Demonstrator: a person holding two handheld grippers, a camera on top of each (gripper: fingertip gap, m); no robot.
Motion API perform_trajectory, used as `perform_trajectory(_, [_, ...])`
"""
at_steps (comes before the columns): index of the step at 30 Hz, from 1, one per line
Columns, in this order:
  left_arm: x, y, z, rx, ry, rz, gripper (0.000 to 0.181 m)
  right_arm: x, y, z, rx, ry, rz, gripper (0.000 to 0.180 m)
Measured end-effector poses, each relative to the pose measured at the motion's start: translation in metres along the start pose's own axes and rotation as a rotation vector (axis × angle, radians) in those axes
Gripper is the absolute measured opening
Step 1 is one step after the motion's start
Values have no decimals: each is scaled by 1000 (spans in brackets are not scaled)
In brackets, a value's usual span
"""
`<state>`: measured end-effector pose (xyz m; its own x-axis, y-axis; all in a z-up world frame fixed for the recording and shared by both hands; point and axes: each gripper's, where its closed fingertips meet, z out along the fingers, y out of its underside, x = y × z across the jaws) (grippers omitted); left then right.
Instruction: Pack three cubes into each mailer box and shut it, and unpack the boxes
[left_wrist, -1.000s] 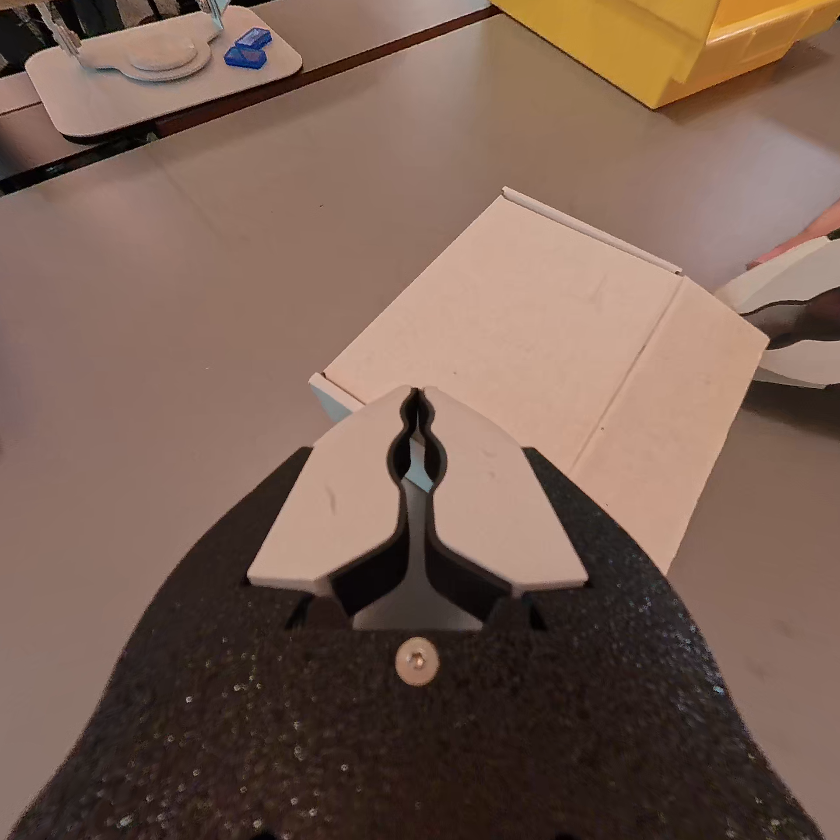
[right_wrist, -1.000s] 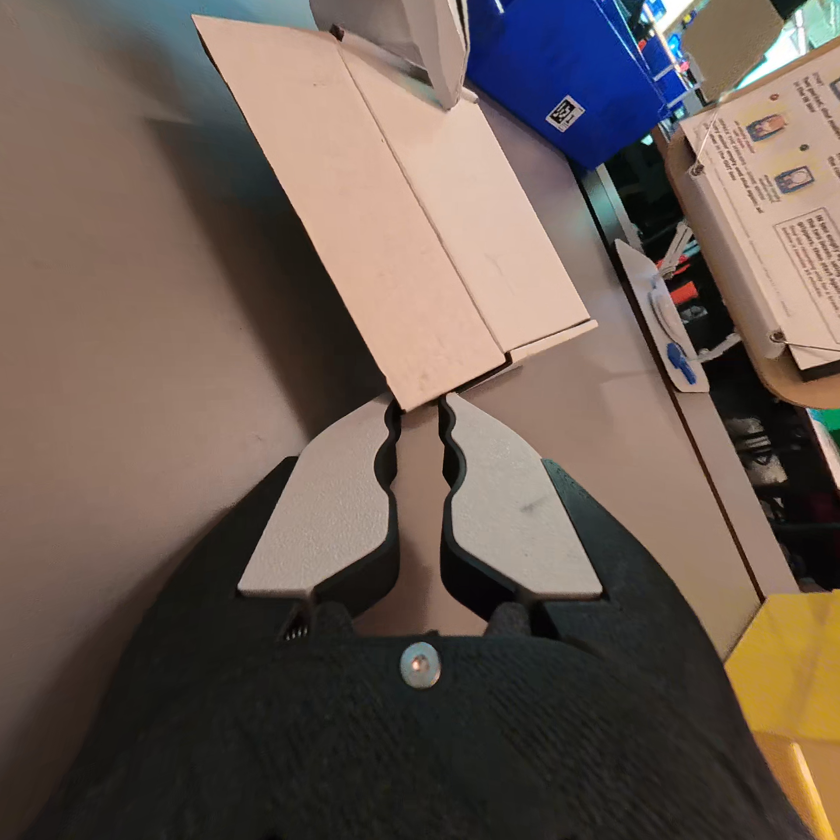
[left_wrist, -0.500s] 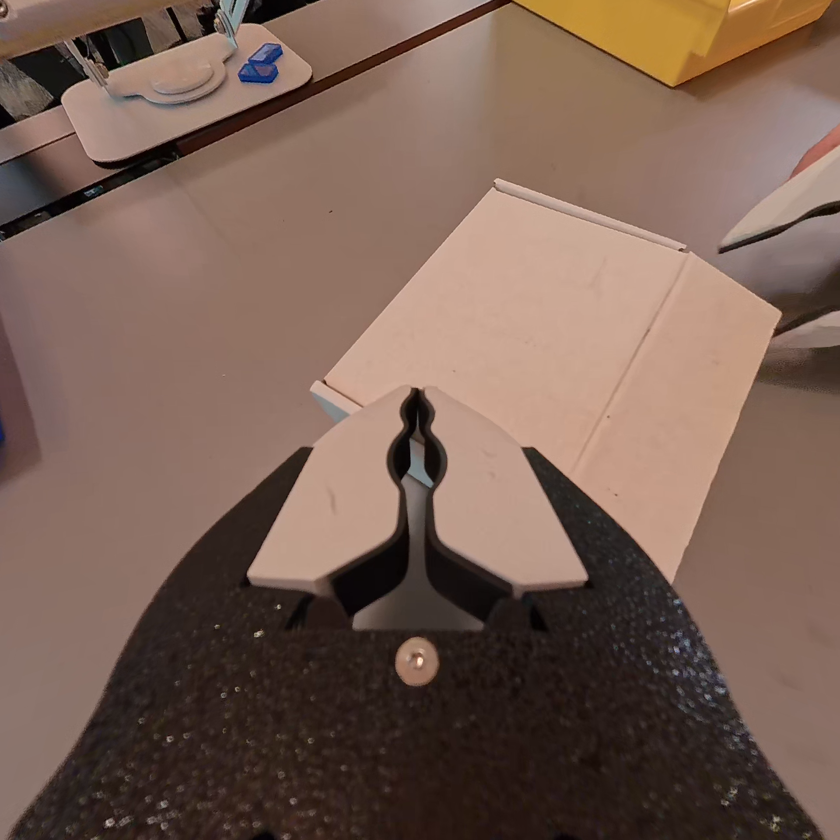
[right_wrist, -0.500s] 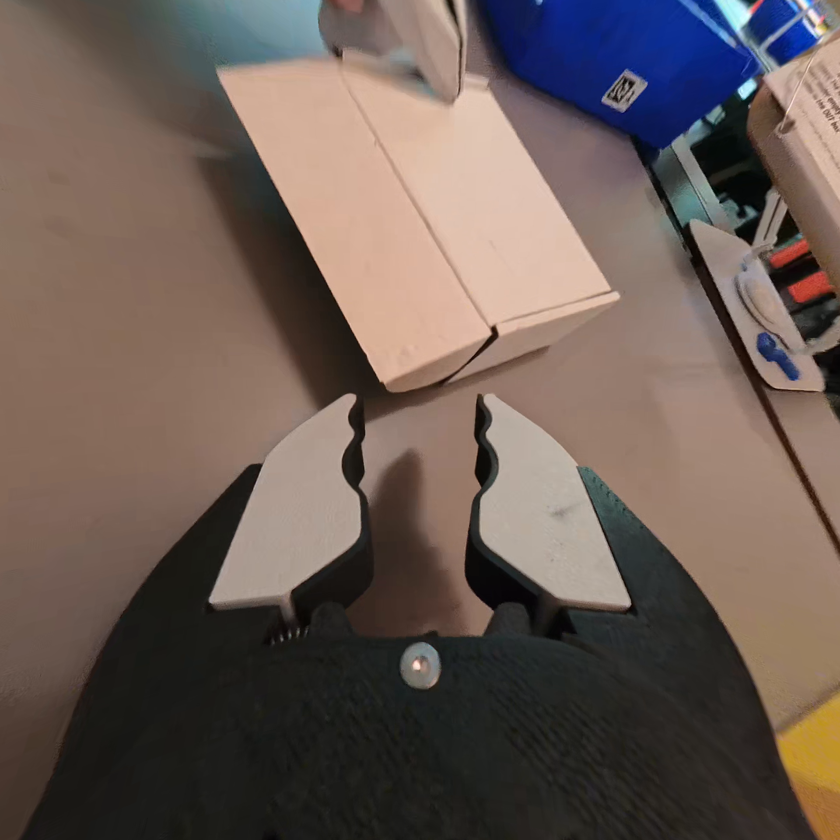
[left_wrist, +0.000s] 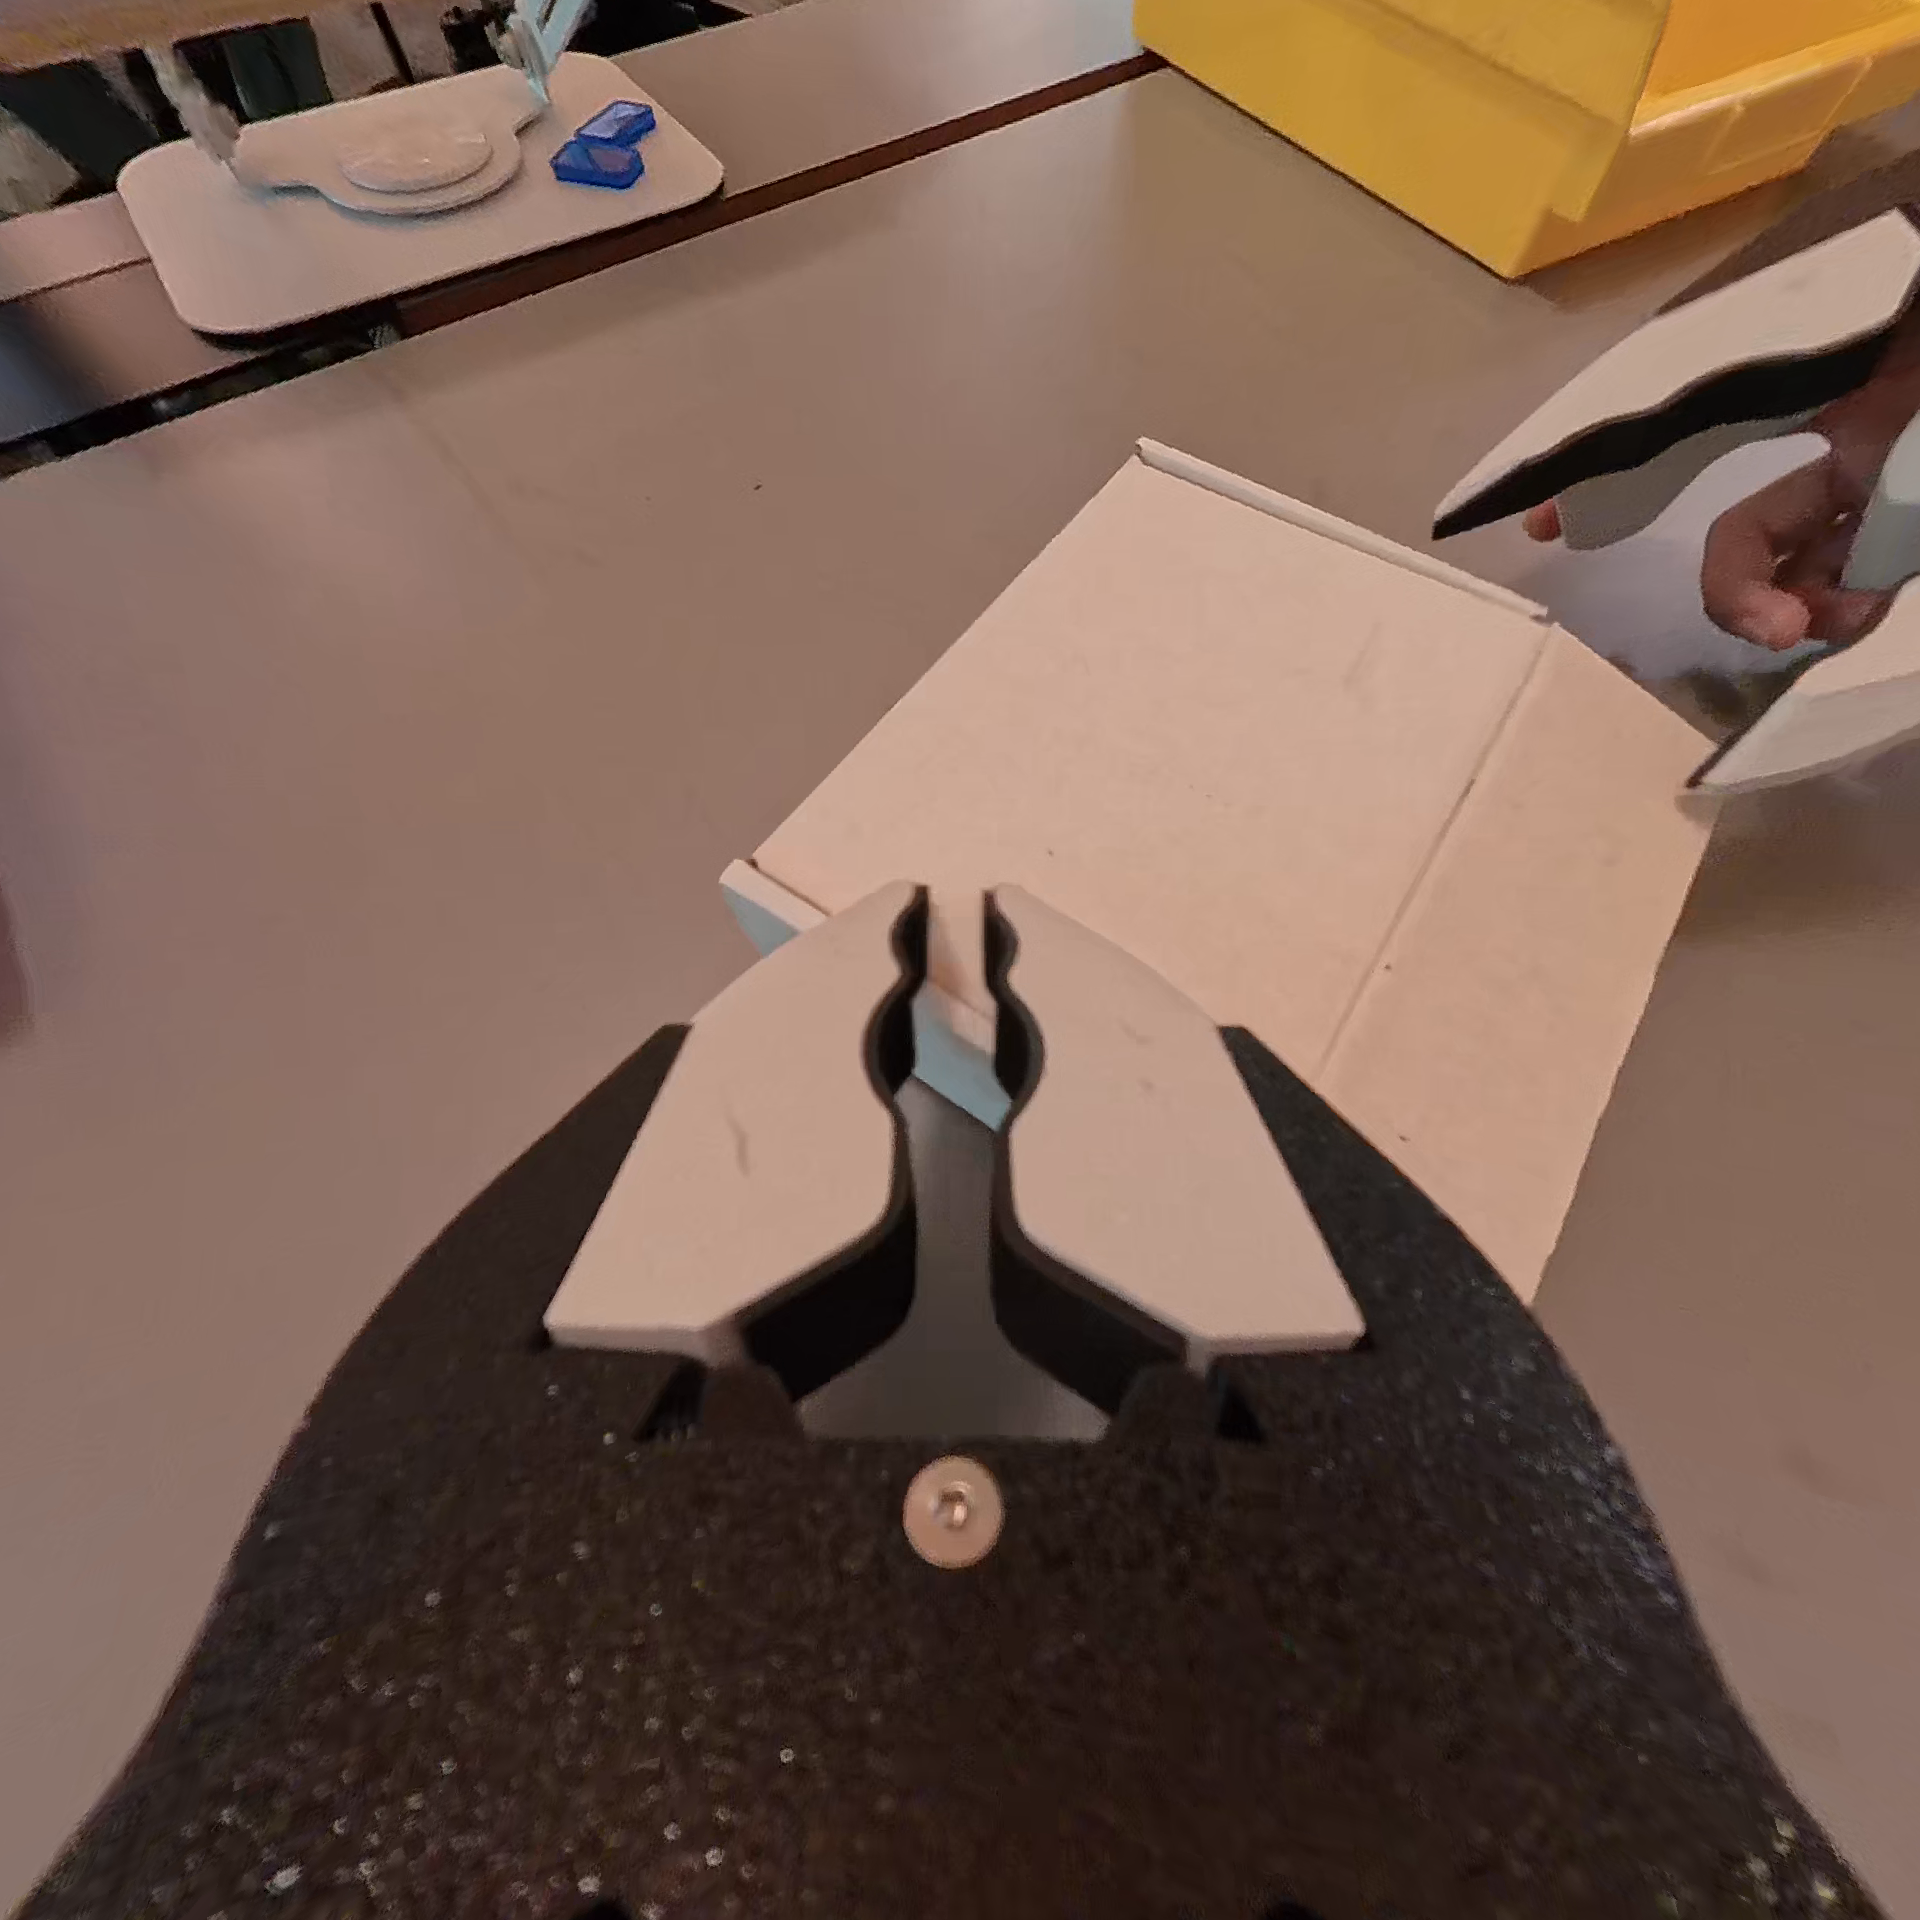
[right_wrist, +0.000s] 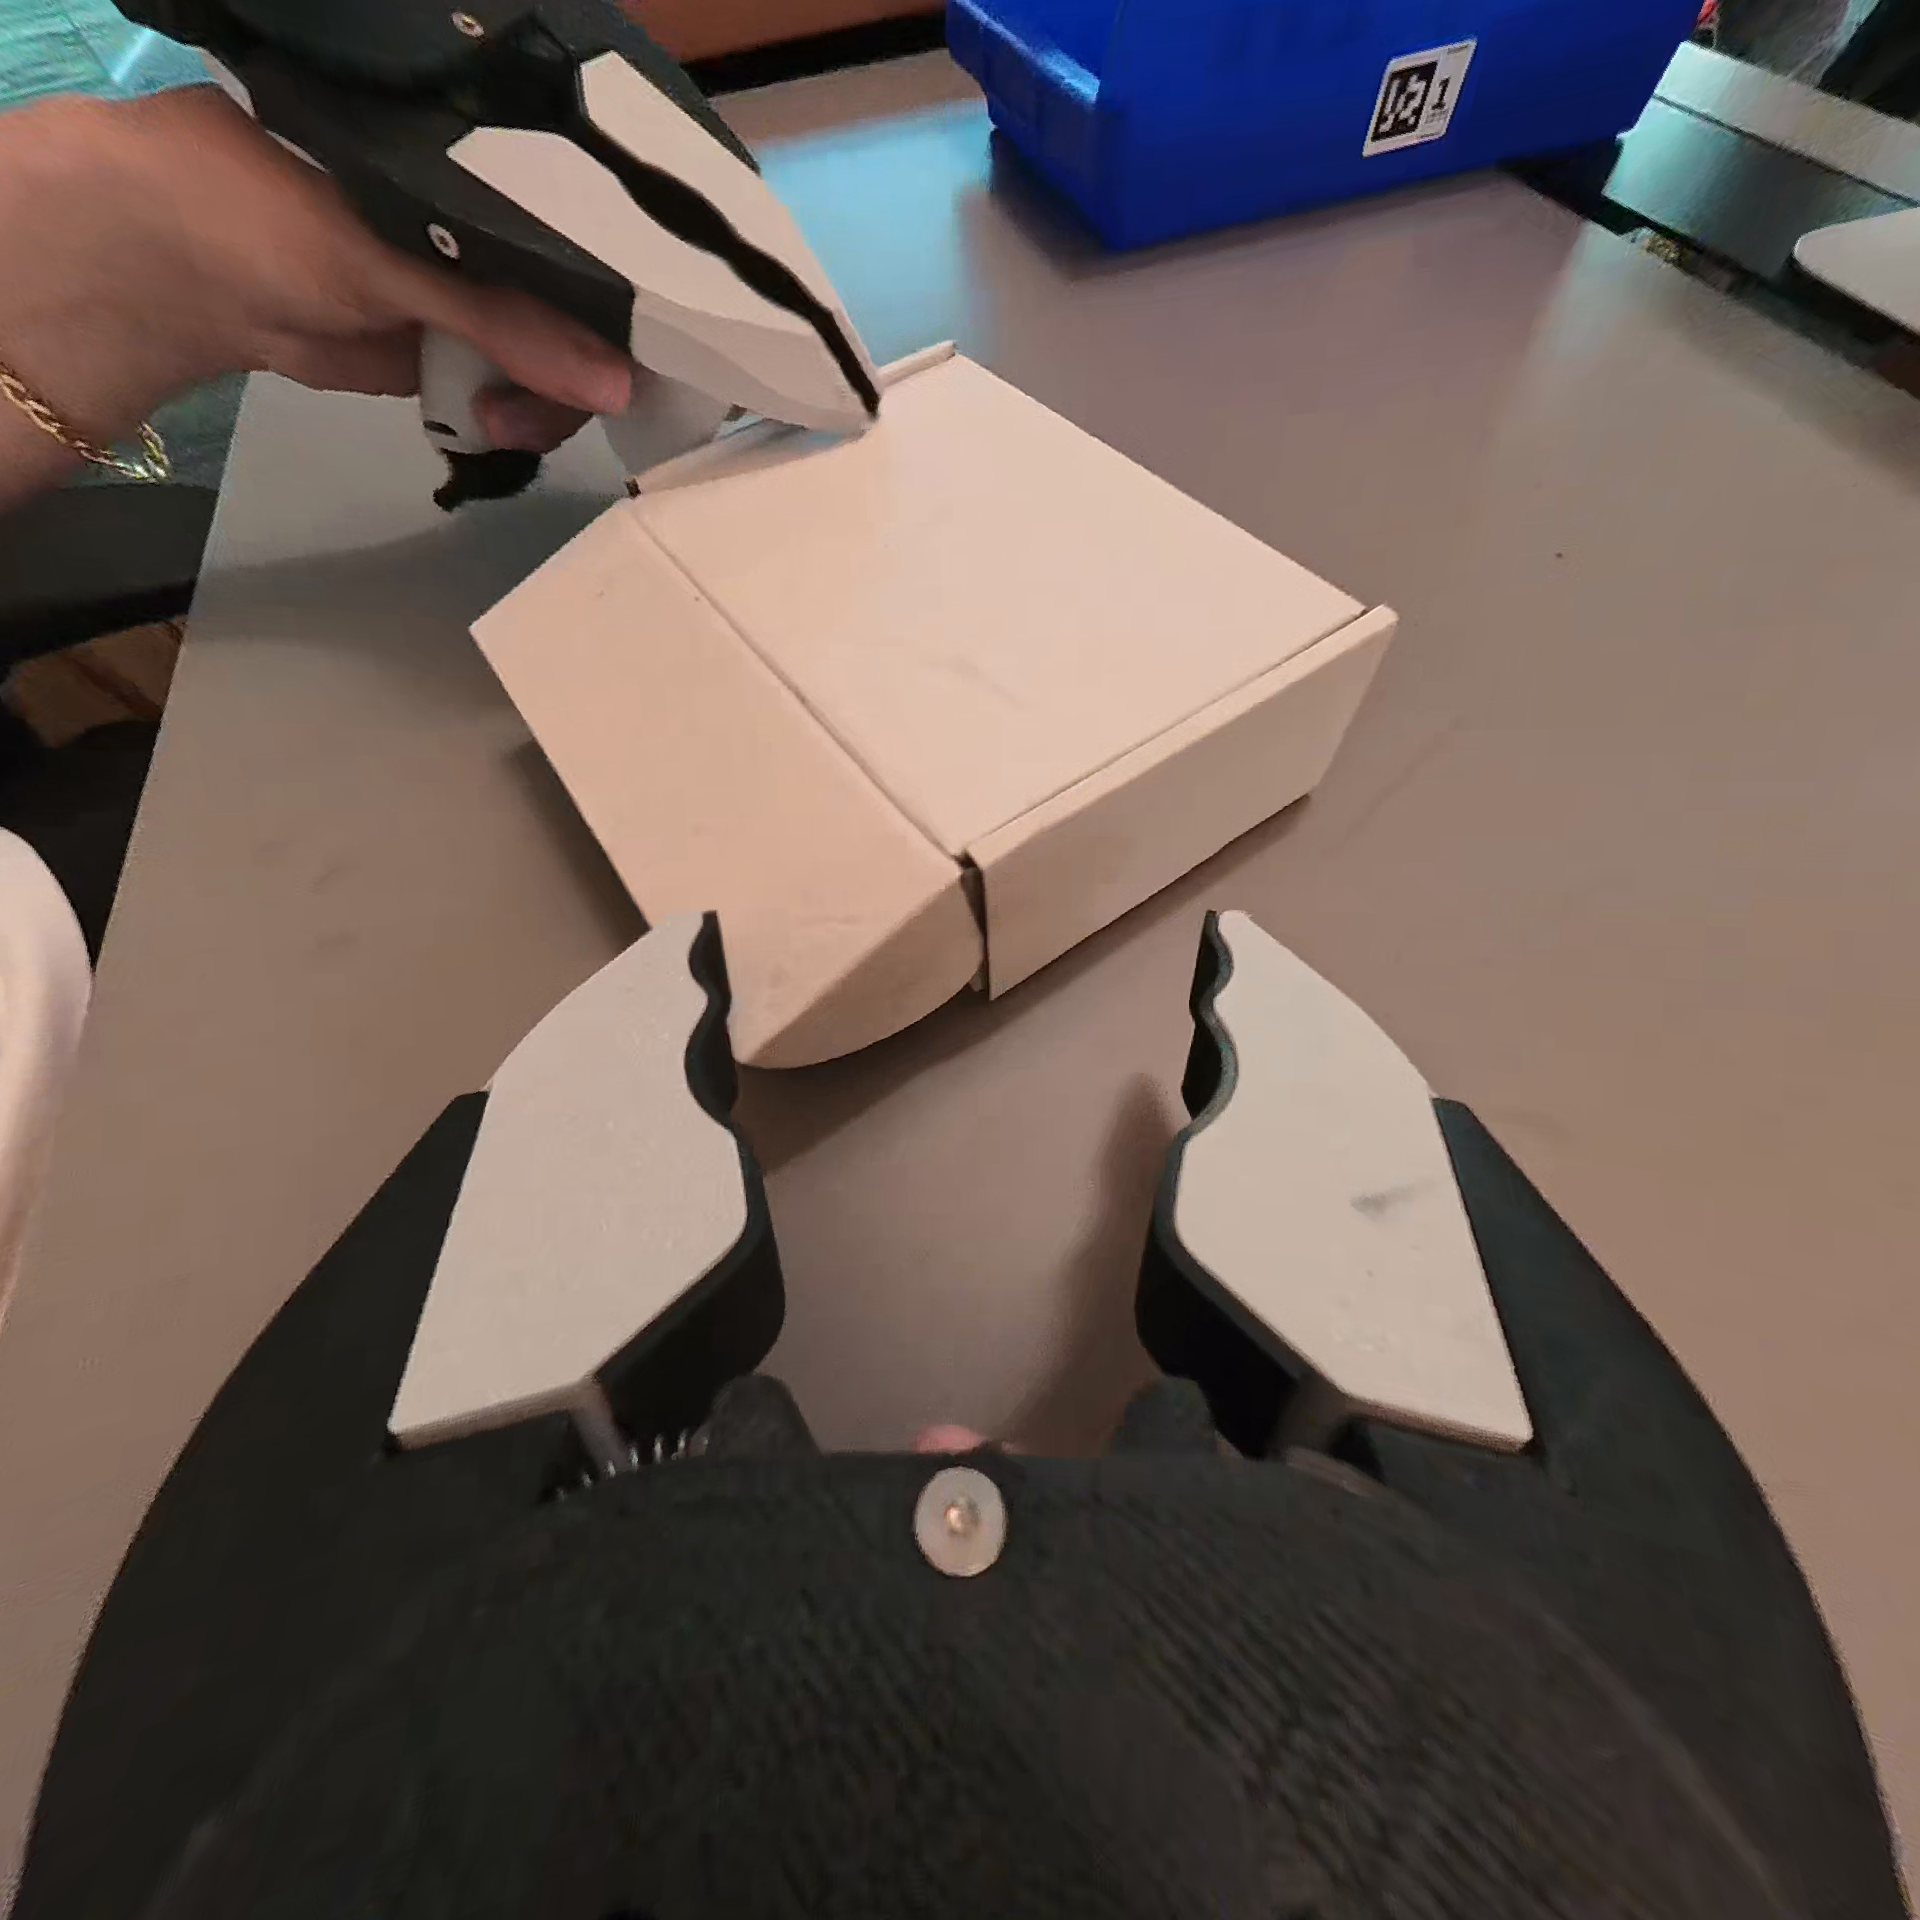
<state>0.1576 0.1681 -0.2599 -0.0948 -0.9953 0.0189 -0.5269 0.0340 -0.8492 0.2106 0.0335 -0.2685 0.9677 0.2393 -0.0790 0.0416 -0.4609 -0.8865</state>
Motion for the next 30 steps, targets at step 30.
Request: perform_trajectory(30, [72,80,-45,-166,-88,182,38,-2,7,-5,-147,46,130,64])
